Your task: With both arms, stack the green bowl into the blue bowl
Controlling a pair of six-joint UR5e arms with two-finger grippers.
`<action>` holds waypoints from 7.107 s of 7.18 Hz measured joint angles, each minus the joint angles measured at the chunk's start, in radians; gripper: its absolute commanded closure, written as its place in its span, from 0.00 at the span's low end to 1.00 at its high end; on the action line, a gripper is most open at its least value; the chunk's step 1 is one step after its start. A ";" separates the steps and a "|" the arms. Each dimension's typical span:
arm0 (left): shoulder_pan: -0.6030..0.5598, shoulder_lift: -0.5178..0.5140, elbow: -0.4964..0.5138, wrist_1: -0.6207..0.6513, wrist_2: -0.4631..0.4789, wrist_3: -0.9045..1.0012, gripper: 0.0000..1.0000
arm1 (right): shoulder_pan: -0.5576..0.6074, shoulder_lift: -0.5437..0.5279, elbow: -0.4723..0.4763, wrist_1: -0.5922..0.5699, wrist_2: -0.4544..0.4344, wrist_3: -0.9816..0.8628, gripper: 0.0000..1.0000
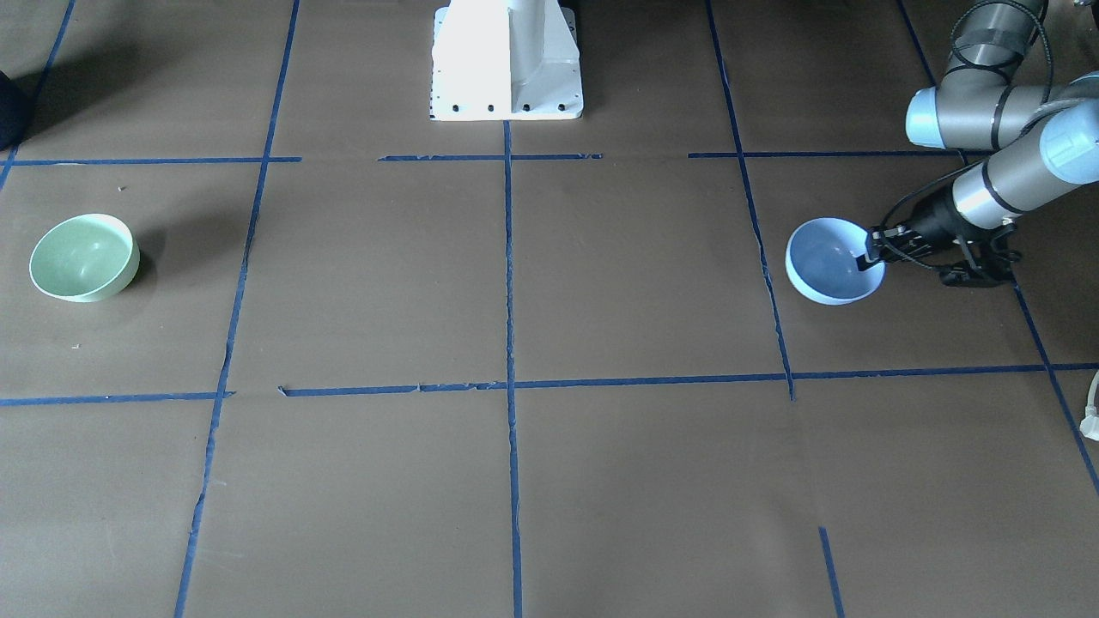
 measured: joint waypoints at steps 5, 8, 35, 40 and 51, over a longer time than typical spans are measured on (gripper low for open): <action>0.421 -0.460 -0.014 0.202 0.355 -0.458 1.00 | -0.012 0.006 0.006 0.001 0.002 -0.003 0.00; 0.466 -0.489 0.049 0.215 0.418 -0.461 0.99 | -0.016 0.006 0.004 0.001 0.022 -0.003 0.00; 0.262 -0.417 -0.281 0.225 0.486 -0.494 0.01 | -0.961 0.576 0.089 0.351 -0.592 1.636 1.00; 0.266 -0.415 -0.269 0.219 0.486 -0.494 0.01 | -1.038 0.616 0.060 0.284 -0.677 1.646 1.00; 0.275 -0.393 -0.259 0.213 0.487 -0.492 0.01 | -1.041 0.635 0.059 0.226 -0.696 1.644 0.00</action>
